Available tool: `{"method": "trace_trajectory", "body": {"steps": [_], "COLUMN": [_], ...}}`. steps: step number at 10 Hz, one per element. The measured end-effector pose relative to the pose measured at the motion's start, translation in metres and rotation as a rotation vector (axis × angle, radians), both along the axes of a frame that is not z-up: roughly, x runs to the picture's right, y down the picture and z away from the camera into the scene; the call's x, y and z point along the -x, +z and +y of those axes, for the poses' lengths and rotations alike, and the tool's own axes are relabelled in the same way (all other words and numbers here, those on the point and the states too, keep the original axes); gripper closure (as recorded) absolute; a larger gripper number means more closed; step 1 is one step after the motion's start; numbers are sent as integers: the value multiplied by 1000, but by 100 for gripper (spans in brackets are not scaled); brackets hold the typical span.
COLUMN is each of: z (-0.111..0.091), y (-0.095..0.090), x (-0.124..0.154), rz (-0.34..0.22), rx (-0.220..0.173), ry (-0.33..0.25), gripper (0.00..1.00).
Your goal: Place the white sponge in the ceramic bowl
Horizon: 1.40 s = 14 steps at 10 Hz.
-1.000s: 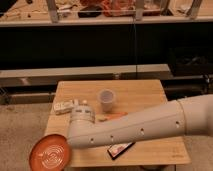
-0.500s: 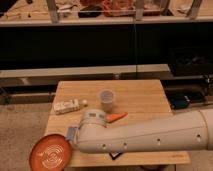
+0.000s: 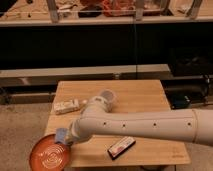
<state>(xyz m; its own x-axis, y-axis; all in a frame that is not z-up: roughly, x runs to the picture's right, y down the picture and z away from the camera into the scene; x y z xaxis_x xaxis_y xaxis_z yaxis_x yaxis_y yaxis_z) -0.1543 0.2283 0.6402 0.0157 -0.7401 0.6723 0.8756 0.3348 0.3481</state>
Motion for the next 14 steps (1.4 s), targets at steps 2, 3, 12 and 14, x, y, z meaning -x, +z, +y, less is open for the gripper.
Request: {"method": "trace_trajectory", "body": {"steps": [2,3,12,14], "z": [-3,-3,-3,-2], "y": [-1,0,19,19], "x": [16,20,58,56], "rz": [-103,-139,-249,-265], "rx": [81,108,206,215], "ry": [-47,-63,-121,-134], "gripper": [96,96,96,84]}}
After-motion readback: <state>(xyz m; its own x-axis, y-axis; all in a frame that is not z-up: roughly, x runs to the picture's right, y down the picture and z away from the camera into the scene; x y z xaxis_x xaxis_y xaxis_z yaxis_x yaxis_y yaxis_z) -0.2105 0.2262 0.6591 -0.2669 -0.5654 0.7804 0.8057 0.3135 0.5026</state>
